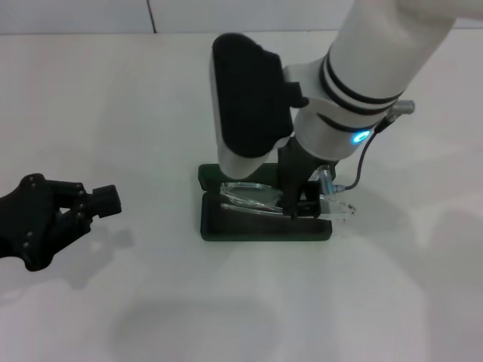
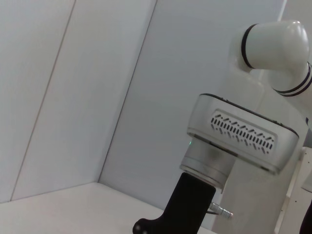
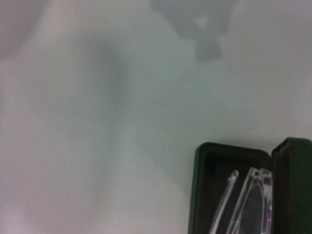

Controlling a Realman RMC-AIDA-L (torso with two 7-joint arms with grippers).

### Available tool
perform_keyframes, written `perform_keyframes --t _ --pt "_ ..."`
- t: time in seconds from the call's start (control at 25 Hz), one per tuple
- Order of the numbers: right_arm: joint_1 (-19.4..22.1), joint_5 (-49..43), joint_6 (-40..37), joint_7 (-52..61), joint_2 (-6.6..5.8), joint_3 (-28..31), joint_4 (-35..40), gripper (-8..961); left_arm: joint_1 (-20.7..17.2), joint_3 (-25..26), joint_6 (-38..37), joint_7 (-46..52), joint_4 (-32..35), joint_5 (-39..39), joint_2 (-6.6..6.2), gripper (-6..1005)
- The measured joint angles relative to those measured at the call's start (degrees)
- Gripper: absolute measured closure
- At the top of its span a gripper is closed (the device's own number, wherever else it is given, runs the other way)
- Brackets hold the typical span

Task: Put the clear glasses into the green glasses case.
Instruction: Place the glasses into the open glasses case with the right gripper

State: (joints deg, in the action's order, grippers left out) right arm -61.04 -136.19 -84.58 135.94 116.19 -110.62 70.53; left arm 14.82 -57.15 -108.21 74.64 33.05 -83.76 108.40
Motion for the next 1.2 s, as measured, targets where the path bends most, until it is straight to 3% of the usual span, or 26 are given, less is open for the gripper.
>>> perform_keyframes --t 1.2 --pt "-2.0 -3.3 12.5 0.5 -0.02 -11.8 -4.2 832 -0.4 2.9 0.8 0.1 0.0 0.1 -0.64 954"
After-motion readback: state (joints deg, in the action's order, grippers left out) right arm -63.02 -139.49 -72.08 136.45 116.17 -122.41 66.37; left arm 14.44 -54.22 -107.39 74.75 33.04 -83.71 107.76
